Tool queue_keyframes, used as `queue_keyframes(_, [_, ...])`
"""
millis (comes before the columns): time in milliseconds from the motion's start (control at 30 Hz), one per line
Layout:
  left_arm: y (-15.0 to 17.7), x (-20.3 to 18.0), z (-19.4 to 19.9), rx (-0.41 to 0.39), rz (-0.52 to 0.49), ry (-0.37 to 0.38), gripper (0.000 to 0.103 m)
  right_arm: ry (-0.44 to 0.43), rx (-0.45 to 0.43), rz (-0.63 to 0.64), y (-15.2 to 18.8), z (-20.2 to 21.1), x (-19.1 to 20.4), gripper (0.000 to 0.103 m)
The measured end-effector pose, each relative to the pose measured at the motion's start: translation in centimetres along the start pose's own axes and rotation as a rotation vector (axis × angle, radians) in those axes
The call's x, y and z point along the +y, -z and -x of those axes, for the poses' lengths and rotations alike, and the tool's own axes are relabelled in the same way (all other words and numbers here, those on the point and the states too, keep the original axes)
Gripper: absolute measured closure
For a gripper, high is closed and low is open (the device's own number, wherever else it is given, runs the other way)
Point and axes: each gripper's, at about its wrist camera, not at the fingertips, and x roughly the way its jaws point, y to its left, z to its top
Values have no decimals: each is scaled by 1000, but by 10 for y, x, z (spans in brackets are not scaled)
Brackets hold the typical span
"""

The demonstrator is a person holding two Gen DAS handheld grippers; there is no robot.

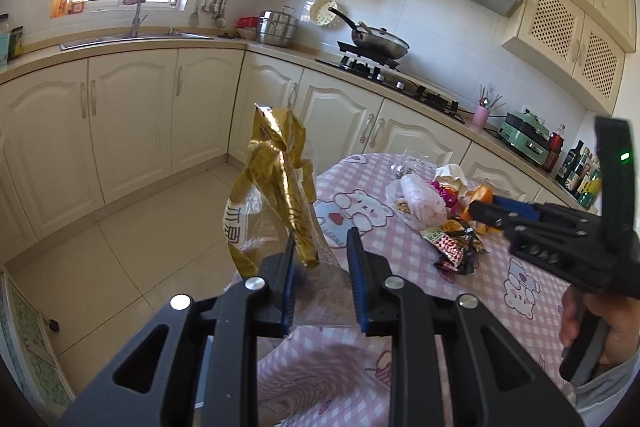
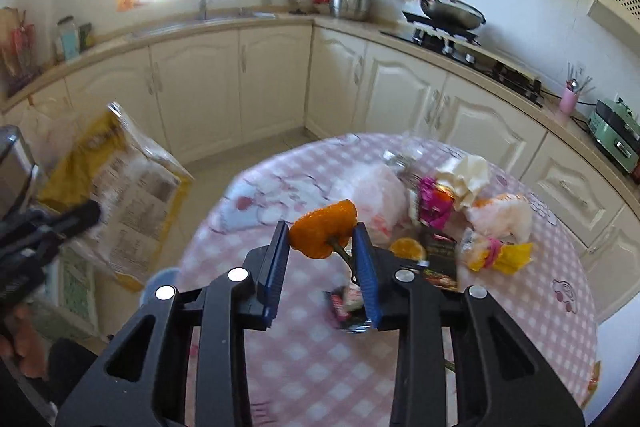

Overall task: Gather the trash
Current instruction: 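Carry both items over the blue bin and open both tools to drop them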

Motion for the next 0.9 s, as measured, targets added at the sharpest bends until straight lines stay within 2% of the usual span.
queue_keyframes(100, [7, 19, 11, 3, 19, -34, 81, -110, -18, -2, -5, 2, 35, 72])
queue_keyframes(167, [14, 37, 16, 20, 37, -83, 81, -159, -18, 13, -7, -8, 65, 72])
queue_keyframes(300, [33, 83, 19, 64, 98, -191, 81, -292, 37, 34, -1, -42, 131, 72])
queue_keyframes(400, [50, 118, 15, 119, 126, -291, 80, -356, 87, 49, 7, -73, 175, 72])
queue_keyframes(467, [63, 142, 8, 161, 148, -338, 80, -373, 126, 46, 13, -95, 196, 72])
queue_keyframes(567, [82, 174, -12, 234, 181, -366, 80, -385, 178, 46, 22, -130, 223, 72])
queue_keyframes(733, [102, 207, -51, 328, 217, -366, 80, -381, 236, 34, 32, -180, 245, 72])
queue_keyframes(867, [106, 221, -81, 359, 217, -372, 74, -360, 242, 2, 35, -204, 250, 72])
queue_keyframes(900, [106, 225, -87, 364, 221, -373, 65, -355, 247, -6, 34, -210, 250, 72])
